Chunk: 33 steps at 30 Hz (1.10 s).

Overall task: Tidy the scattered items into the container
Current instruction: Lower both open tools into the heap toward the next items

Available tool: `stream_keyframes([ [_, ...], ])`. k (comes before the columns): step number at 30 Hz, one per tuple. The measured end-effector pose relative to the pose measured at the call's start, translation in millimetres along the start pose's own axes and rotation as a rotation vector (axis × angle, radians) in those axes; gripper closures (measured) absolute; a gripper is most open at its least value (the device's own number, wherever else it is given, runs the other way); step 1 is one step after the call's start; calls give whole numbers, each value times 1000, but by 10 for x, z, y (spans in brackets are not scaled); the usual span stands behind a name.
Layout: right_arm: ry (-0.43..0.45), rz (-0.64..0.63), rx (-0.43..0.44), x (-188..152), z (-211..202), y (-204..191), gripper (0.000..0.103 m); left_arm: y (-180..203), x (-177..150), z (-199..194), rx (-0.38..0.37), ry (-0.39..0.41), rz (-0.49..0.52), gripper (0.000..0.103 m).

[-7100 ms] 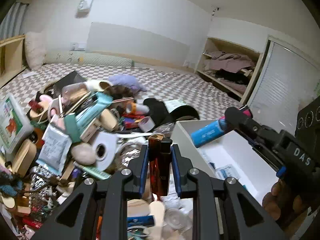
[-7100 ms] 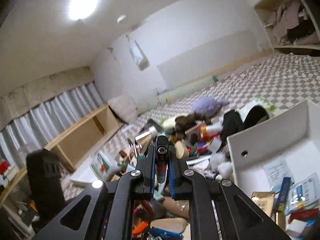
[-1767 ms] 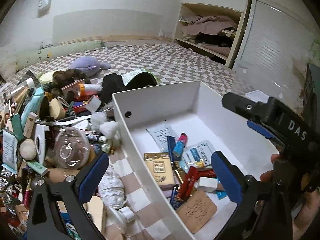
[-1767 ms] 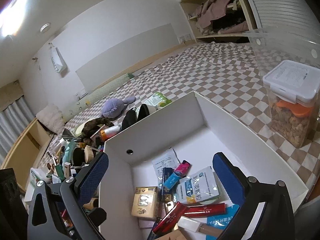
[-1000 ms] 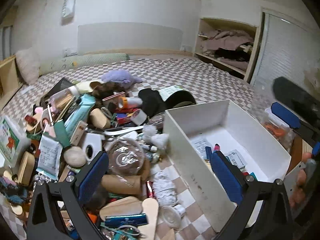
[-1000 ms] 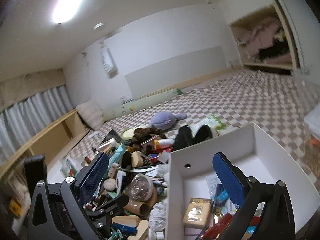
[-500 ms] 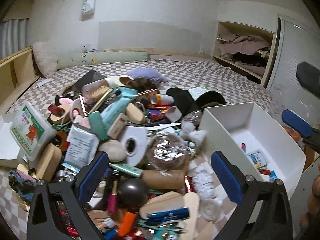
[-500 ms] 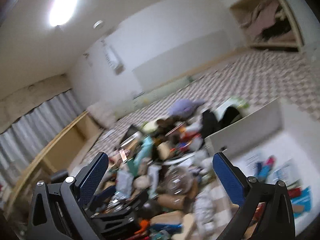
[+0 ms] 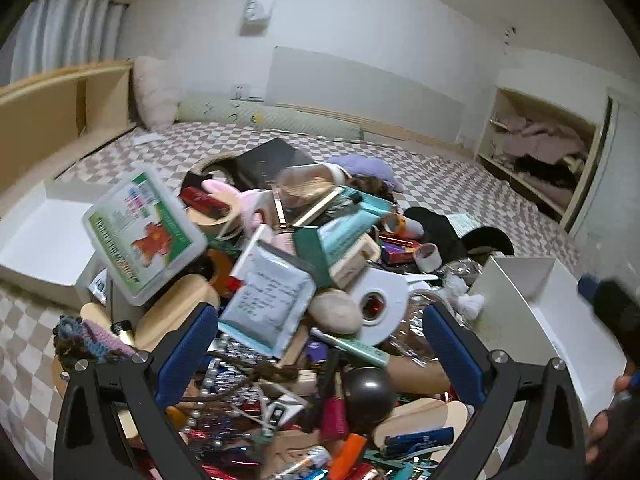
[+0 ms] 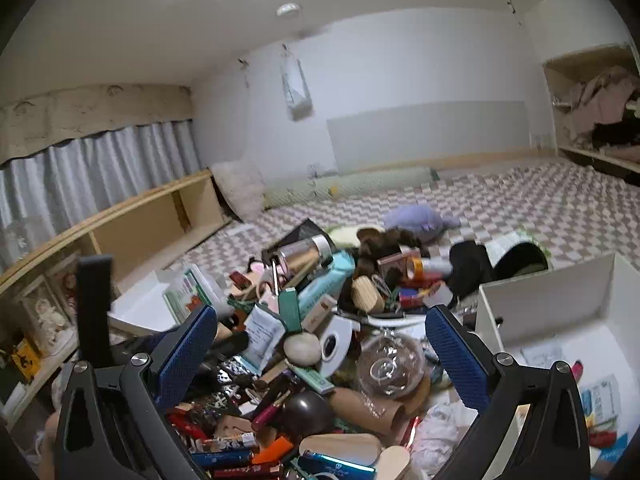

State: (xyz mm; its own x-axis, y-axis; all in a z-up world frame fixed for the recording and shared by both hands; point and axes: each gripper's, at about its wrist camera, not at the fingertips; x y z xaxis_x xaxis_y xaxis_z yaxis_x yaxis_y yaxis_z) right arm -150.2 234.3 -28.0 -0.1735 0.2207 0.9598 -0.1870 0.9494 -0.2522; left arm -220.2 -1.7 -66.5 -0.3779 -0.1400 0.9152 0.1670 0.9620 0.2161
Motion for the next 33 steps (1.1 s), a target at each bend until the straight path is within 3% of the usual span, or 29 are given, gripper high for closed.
stream_keyframes([
  [10, -183, -5, -82, -415, 358, 67, 0, -463, 4, -54, 43, 0, -63, 0],
  [15, -262, 48, -78, -616, 470, 124, 0, -567, -37, -38, 81, -19, -63, 0],
  [22, -331, 33, -170, -808, 706, 253, 0, -685, -76, 11, 27, -47, -127, 0],
  [26, -342, -21, -228, -844, 869, 329, 12, -719, -106, 58, 24, -67, -147, 0],
  [33, -389, -97, -227, -923, 1210, 362, 13, -724, -151, 131, 0, -94, -173, 0],
])
Point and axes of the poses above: each gripper's, at about its wrist camera, not at the fingertips, and z roughly the way its jaws point, y to its right, x to its top, and after that the axes turned 15 degrees about y, right-handed
